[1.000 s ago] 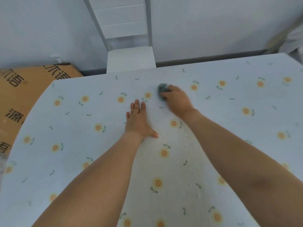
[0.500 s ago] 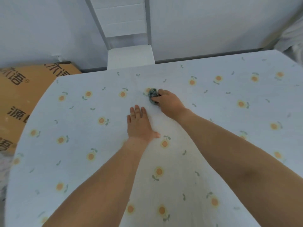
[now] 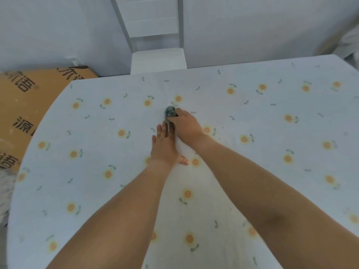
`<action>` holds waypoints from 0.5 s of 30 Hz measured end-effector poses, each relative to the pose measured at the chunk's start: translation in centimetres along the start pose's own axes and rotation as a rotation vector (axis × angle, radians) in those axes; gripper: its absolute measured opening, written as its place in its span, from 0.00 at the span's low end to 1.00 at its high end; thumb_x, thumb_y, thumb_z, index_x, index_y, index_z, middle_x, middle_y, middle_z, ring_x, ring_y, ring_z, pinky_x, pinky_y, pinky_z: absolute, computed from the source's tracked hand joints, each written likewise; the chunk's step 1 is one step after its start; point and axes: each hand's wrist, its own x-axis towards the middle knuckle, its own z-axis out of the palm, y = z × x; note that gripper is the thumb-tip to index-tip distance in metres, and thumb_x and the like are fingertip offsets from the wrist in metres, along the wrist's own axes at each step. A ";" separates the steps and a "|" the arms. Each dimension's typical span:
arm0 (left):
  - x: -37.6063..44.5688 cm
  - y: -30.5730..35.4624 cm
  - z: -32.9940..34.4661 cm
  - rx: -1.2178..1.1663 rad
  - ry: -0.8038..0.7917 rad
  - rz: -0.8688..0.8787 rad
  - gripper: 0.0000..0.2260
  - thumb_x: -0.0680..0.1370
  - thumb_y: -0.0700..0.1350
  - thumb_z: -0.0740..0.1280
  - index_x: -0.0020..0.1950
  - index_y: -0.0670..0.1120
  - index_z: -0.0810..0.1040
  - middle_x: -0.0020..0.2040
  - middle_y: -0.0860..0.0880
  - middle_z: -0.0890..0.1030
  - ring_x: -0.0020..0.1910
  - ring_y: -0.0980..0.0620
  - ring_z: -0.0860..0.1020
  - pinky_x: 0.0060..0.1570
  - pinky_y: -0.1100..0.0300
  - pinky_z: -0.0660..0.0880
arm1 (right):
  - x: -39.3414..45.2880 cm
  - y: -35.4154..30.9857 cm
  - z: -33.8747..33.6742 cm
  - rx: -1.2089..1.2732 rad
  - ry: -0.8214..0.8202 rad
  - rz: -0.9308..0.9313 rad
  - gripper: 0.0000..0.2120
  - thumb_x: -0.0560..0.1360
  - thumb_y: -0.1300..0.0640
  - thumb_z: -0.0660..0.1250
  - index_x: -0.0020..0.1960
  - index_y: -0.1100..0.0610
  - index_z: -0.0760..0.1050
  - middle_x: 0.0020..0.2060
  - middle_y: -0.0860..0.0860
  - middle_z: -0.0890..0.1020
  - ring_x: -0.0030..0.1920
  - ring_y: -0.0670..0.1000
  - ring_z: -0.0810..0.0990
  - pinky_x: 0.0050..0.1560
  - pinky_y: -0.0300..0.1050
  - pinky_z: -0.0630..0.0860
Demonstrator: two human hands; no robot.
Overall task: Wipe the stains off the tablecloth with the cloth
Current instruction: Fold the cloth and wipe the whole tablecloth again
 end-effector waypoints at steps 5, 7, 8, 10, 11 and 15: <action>-1.7 0.3 0.1 0.129 0.021 -0.026 0.62 0.65 0.64 0.77 0.81 0.40 0.39 0.81 0.42 0.38 0.80 0.43 0.38 0.78 0.44 0.44 | -8.2 12.6 -4.6 -0.115 0.239 0.464 0.18 0.77 0.64 0.60 0.64 0.56 0.77 0.58 0.59 0.74 0.56 0.62 0.74 0.57 0.50 0.72; -3.1 0.3 0.8 0.164 0.028 -0.015 0.60 0.67 0.65 0.76 0.81 0.41 0.40 0.81 0.41 0.38 0.80 0.42 0.38 0.78 0.43 0.44 | -10.8 14.9 -5.4 -0.055 0.356 0.714 0.17 0.76 0.65 0.60 0.62 0.60 0.77 0.59 0.60 0.72 0.53 0.63 0.75 0.55 0.50 0.73; -3.9 -0.1 1.3 0.156 0.018 -0.018 0.61 0.66 0.65 0.76 0.81 0.41 0.39 0.81 0.42 0.38 0.79 0.42 0.37 0.78 0.43 0.44 | -10.6 14.4 -4.8 -0.018 0.394 0.774 0.16 0.76 0.66 0.59 0.61 0.62 0.76 0.59 0.60 0.72 0.53 0.63 0.75 0.52 0.48 0.71; -5.1 -1.2 2.2 0.086 -0.020 -0.022 0.64 0.63 0.64 0.79 0.81 0.43 0.38 0.81 0.44 0.36 0.79 0.44 0.36 0.77 0.45 0.43 | -8.2 11.0 -3.4 0.029 0.446 0.830 0.14 0.76 0.66 0.57 0.59 0.64 0.75 0.56 0.57 0.73 0.54 0.61 0.76 0.47 0.43 0.66; -5.4 -1.7 2.5 0.049 -0.025 -0.017 0.65 0.62 0.63 0.79 0.81 0.44 0.38 0.81 0.45 0.36 0.79 0.45 0.36 0.77 0.45 0.42 | -6.7 8.7 -2.5 0.028 0.441 0.785 0.14 0.77 0.65 0.57 0.59 0.63 0.76 0.56 0.55 0.73 0.53 0.60 0.76 0.46 0.42 0.65; -5.8 -2.0 2.8 0.006 -0.002 -0.011 0.65 0.61 0.62 0.80 0.81 0.46 0.38 0.81 0.48 0.36 0.79 0.48 0.35 0.77 0.47 0.40 | -4.5 -0.9 1.2 0.023 0.117 0.247 0.15 0.78 0.62 0.62 0.62 0.56 0.79 0.61 0.54 0.72 0.52 0.59 0.77 0.53 0.47 0.74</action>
